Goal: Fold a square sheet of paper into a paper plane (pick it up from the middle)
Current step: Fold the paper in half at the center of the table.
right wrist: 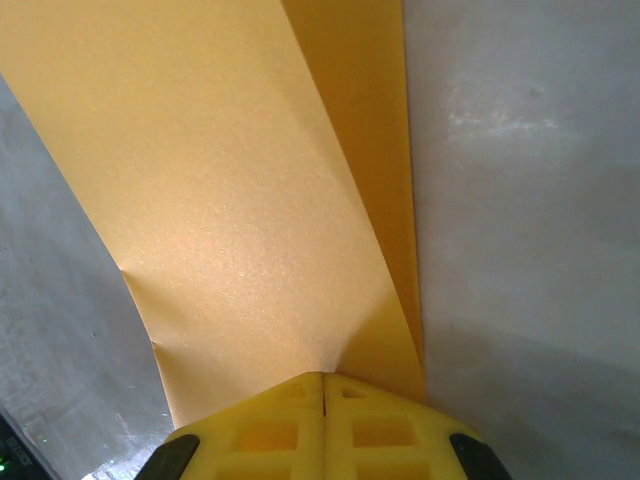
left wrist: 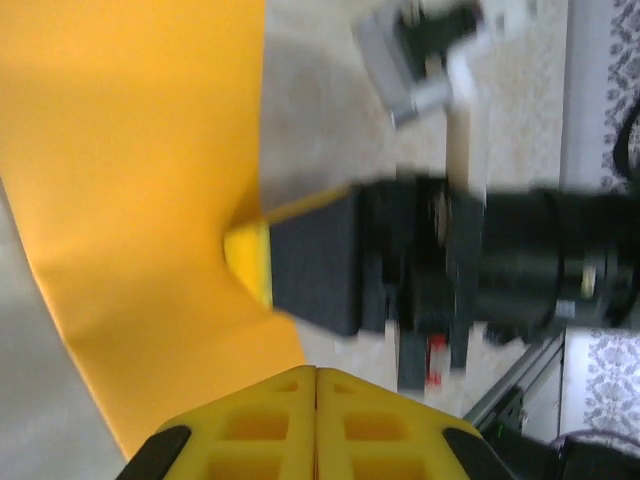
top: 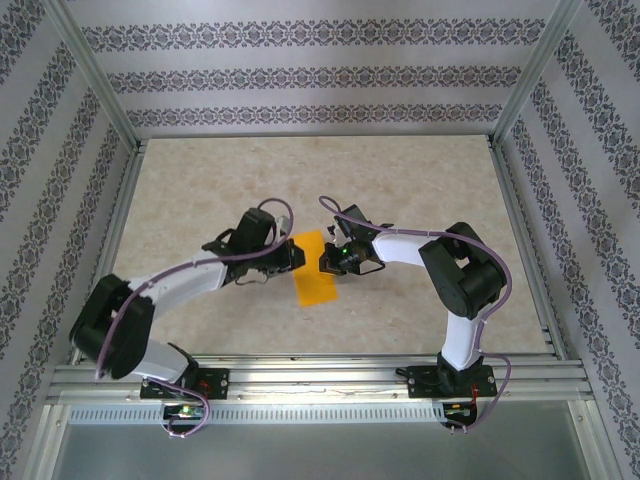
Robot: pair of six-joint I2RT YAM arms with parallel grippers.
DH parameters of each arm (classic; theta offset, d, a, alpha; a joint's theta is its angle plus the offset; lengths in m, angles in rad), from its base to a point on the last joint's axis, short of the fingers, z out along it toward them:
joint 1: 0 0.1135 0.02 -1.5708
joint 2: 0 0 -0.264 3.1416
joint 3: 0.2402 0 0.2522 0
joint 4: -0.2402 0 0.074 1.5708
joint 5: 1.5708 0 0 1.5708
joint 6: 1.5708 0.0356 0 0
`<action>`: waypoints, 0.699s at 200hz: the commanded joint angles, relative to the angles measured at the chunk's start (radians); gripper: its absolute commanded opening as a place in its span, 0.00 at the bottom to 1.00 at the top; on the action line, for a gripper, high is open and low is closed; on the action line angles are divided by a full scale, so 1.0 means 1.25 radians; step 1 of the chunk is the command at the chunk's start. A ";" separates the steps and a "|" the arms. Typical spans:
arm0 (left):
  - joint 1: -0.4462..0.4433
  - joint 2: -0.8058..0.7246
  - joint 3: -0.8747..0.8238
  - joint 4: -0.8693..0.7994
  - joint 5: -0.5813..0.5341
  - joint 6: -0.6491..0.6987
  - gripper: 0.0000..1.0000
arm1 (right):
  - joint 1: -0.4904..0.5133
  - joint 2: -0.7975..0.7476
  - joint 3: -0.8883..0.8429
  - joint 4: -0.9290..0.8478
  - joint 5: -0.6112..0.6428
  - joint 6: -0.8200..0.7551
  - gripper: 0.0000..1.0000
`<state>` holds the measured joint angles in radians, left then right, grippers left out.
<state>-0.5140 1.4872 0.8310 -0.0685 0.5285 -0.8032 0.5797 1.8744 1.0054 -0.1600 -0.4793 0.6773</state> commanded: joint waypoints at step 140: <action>0.112 0.311 -0.048 0.179 0.045 0.020 0.08 | -0.003 0.035 -0.024 -0.087 0.060 -0.008 0.00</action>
<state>-0.3912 1.8194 0.8303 0.1242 0.6052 -0.7826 0.5797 1.8744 1.0058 -0.1608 -0.4793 0.6769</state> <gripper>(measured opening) 0.082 0.049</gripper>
